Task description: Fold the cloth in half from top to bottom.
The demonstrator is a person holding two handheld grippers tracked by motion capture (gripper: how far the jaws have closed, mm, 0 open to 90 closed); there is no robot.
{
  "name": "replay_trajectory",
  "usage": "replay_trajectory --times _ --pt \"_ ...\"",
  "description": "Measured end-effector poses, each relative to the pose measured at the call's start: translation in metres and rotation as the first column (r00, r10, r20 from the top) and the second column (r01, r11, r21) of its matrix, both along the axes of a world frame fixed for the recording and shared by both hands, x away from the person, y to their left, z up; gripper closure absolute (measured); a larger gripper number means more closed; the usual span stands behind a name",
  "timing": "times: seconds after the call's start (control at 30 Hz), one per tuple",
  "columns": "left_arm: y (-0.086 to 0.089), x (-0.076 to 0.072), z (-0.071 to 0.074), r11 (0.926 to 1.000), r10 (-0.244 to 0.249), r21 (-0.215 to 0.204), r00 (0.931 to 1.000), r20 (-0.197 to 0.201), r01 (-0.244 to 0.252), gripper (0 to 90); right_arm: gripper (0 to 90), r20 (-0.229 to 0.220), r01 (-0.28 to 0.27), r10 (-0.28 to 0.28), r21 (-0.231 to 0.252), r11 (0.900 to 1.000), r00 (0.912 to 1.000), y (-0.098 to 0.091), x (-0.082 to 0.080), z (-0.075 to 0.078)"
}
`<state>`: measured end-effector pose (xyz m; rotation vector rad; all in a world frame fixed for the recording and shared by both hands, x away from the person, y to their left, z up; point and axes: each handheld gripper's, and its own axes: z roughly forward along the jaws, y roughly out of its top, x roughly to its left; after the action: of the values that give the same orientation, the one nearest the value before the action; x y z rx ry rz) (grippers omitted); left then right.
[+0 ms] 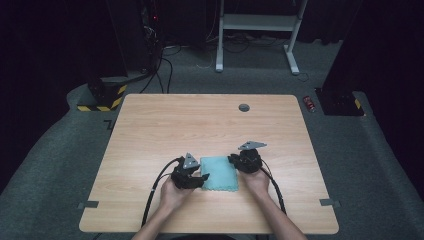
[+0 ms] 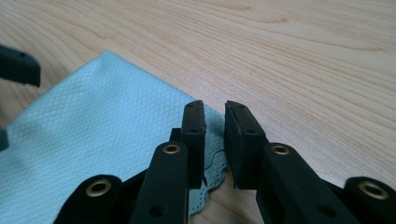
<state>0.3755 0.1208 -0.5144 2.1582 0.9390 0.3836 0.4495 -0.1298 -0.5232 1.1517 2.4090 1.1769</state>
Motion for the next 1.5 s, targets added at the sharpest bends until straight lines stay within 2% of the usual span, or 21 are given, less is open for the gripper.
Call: replay_trajectory --times 0.03,0.07,0.17,0.4,0.47,0.57,0.63,0.83,1.03,1.2,1.5 --pt "0.000 -0.005 -0.002 0.9995 -0.004 0.031 0.9999 0.011 0.003 44.5 77.9 -0.002 0.002 -0.002 0.002 1.0000 1.0000 0.000 0.000 0.000" --pt "0.001 -0.009 -0.004 0.9990 -0.005 0.044 0.9998 0.019 0.005 44.1 77.9 0.000 0.000 0.000 0.003 1.0000 1.0000 0.000 0.000 0.000" --pt "0.006 -0.018 -0.005 0.9992 0.009 0.037 0.9992 0.040 -0.010 43.7 77.8 -0.002 0.000 0.000 -0.002 1.0000 1.0000 0.000 0.000 0.000" --pt "0.014 -0.030 -0.005 0.9993 0.000 0.036 0.9988 0.048 -0.002 43.0 77.9 0.013 -0.006 0.007 -0.015 0.9999 0.9999 0.001 -0.001 0.000" --pt "0.017 -0.032 -0.006 0.9997 -0.006 0.022 0.9989 0.046 0.005 42.6 77.2 0.014 -0.008 0.008 -0.014 0.9999 0.9999 0.001 -0.001 0.000" --pt "0.026 -0.031 -0.007 0.9987 0.022 -0.046 0.9995 0.021 -0.021 42.6 74.7 0.013 -0.011 0.011 -0.011 0.9999 0.9999 0.001 -0.001 0.001" --pt "0.031 -0.028 -0.007 0.9969 0.038 -0.070 0.9992 0.012 -0.037 42.6 74.2 0.011 -0.011 0.011 -0.013 0.9999 0.9999 0.000 -0.002 0.002" --pt "0.048 -0.021 -0.003 0.9871 0.096 -0.129 0.9954 0.003 -0.095 42.7 70.5 0.040 -0.008 0.008 -0.012 0.9999 0.9992 -0.011 -0.007 0.009" --pt "0.060 -0.016 0.000 0.9818 0.134 -0.136 0.9910 0.001 -0.132 42.1 66.8 0.064 0.009 -0.008 -0.006 0.9999 0.9979 -0.027 -0.015 0.018" --pt "0.068 -0.013 0.002 0.9737 0.166 -0.159 0.9860 0.005 -0.164 41.6 65.7 0.085 0.030 -0.031 0.014 0.9994 0.9959 -0.041 -0.023 0.026" --pt "0.075 -0.012 0.007 0.9675 0.190 -0.174 0.9816 0.019 -0.184 41.1 64.7 0.121 0.057 -0.061 0.043 0.9975 0.9908 -0.060 -0.033 0.036"
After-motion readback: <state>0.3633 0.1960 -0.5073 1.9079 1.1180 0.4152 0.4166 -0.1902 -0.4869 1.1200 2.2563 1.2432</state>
